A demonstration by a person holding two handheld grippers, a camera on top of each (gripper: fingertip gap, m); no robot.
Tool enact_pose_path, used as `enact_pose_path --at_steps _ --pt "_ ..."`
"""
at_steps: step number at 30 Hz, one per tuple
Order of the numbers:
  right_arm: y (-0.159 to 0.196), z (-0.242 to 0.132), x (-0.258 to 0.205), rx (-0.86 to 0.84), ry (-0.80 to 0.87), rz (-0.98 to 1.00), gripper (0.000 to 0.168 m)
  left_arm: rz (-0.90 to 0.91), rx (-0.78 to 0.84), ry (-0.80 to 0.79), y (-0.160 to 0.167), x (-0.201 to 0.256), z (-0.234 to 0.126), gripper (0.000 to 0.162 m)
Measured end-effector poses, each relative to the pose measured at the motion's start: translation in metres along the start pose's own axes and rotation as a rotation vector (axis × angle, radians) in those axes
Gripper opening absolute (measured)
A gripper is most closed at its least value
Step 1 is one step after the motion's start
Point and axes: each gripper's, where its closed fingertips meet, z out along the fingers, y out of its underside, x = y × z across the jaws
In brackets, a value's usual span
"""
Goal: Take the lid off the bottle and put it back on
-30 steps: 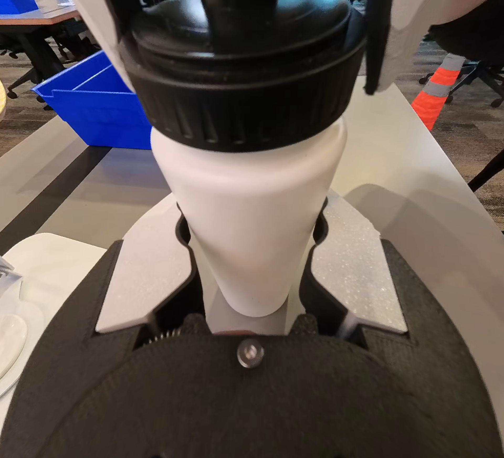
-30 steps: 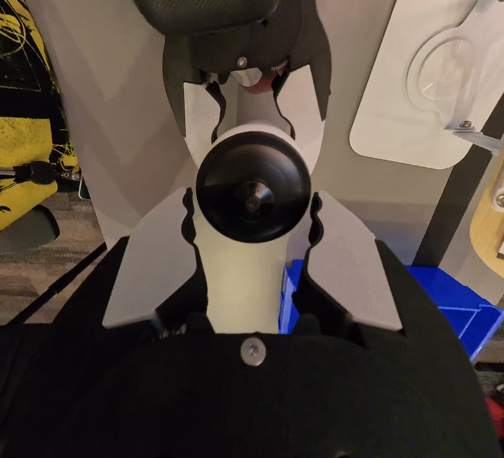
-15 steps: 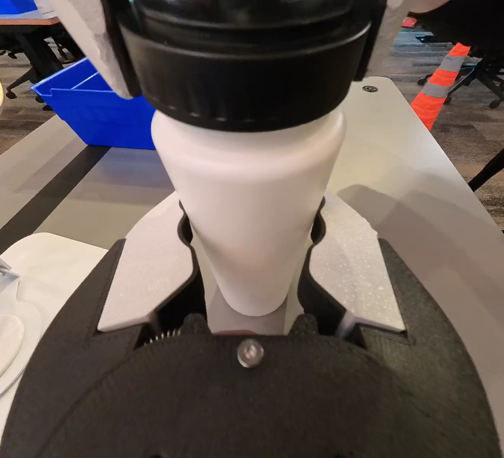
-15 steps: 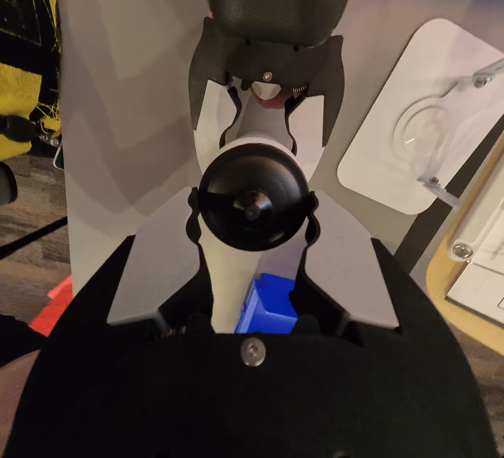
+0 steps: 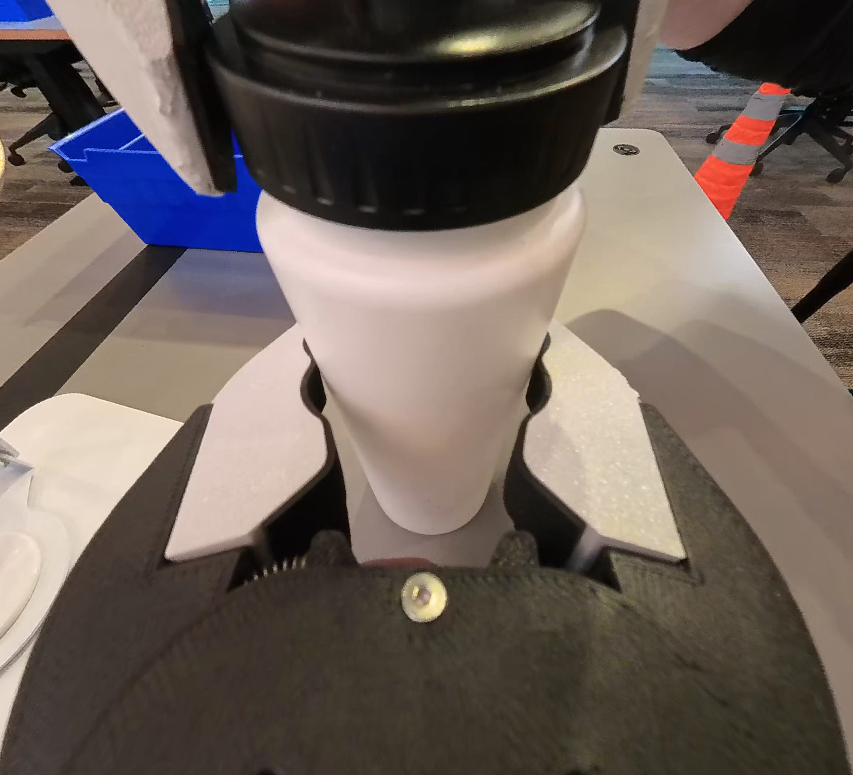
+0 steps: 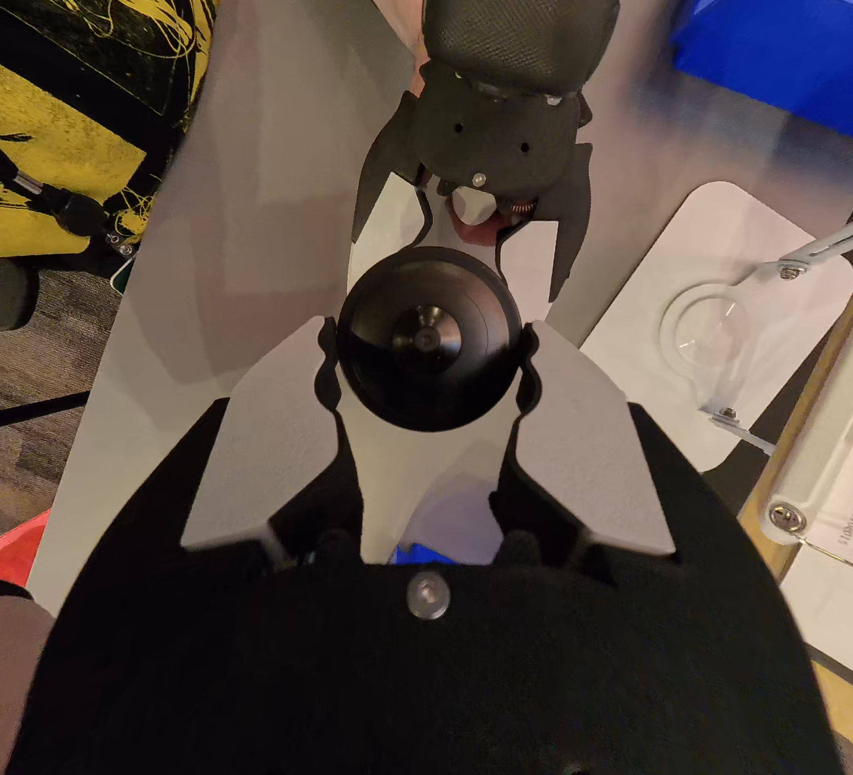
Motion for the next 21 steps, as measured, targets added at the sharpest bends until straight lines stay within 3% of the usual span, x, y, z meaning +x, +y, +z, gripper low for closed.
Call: enact_pose_path --at_steps 5,8,13,17,21 --pt "0.004 0.000 0.000 -0.056 0.006 0.098 0.076 0.001 0.000 -0.001 0.000 0.000 0.000 0.087" --pt "0.012 -0.003 0.003 -0.130 0.043 0.203 0.098 0.002 0.000 0.000 0.000 0.000 0.000 0.087" --pt "0.005 -0.003 0.000 -0.167 0.073 0.330 0.074 0.000 0.000 -0.002 0.000 -0.001 -0.001 0.087" --pt "0.006 -0.003 0.000 -0.189 0.108 0.357 0.075 0.000 -0.001 -0.003 0.000 -0.001 -0.001 0.087" --pt "0.004 -0.004 0.000 -0.140 0.097 0.215 0.074 0.001 -0.004 -0.002 0.000 -0.001 0.000 0.087"
